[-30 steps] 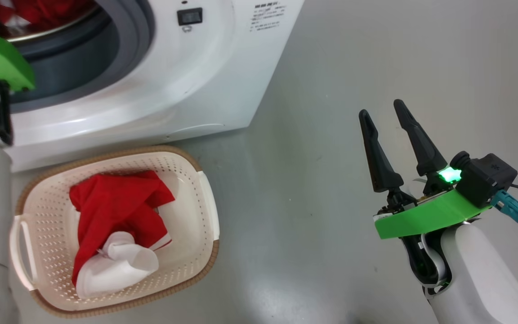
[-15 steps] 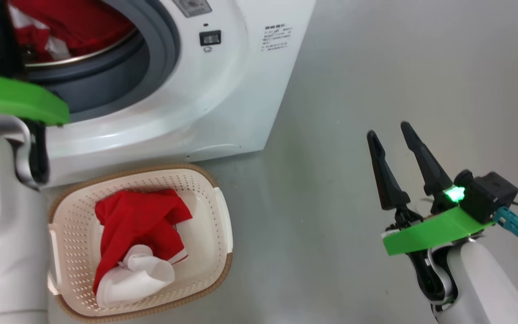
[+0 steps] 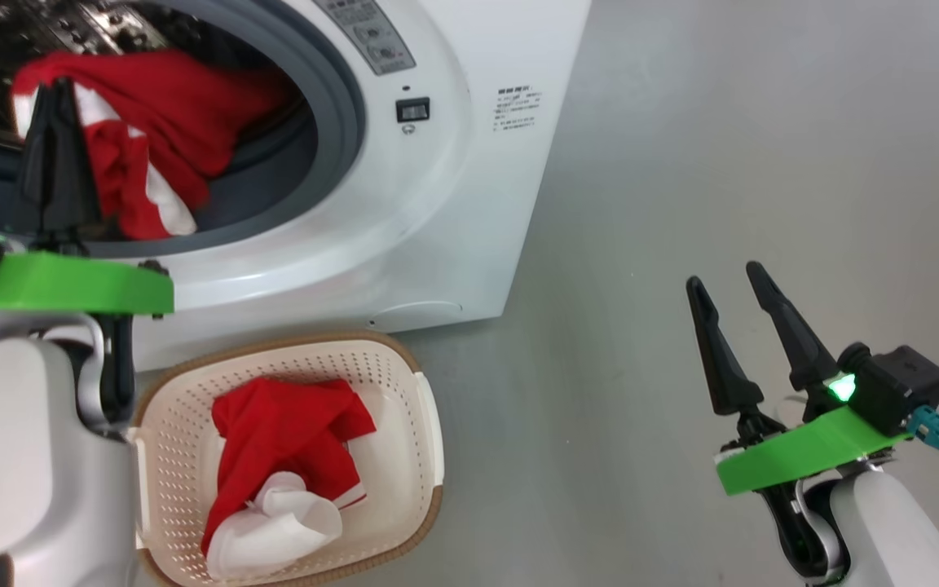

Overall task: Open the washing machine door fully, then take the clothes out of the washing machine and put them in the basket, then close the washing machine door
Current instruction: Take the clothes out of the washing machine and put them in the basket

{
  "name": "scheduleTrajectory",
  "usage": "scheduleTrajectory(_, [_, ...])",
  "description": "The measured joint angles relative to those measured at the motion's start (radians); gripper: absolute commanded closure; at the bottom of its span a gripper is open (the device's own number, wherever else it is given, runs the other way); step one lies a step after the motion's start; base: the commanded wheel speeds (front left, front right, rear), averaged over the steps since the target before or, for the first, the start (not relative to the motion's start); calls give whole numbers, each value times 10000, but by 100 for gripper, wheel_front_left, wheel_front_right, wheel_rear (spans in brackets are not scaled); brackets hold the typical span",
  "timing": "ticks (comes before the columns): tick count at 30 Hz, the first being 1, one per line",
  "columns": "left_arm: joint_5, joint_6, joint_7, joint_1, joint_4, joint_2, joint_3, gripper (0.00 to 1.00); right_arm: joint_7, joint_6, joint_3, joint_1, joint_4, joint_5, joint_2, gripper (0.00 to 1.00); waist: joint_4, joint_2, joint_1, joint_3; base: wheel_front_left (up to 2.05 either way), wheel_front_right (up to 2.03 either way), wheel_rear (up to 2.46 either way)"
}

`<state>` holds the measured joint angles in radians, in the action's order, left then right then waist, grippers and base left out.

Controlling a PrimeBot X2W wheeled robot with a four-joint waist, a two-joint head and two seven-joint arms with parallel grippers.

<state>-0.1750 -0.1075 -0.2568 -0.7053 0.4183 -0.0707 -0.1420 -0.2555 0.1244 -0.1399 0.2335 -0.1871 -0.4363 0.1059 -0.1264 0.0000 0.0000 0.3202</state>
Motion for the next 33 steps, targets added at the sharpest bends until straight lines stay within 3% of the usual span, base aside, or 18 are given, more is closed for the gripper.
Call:
scheduleTrajectory(18, [12, -163, -2, 2344, -3586, 303, -337, 100, 0, 0, 247, -675, 15, 0, 174, 0, 380, 0, 0, -830, 0, 0, 0])
scheduleTrajectory(33, [8, 25, -12, 3731, -6241, 337, 247, 100, 2, 0, 309, -717, 111, 0, 198, 0, 608, 0, 0, -774, 0, 0, 0])
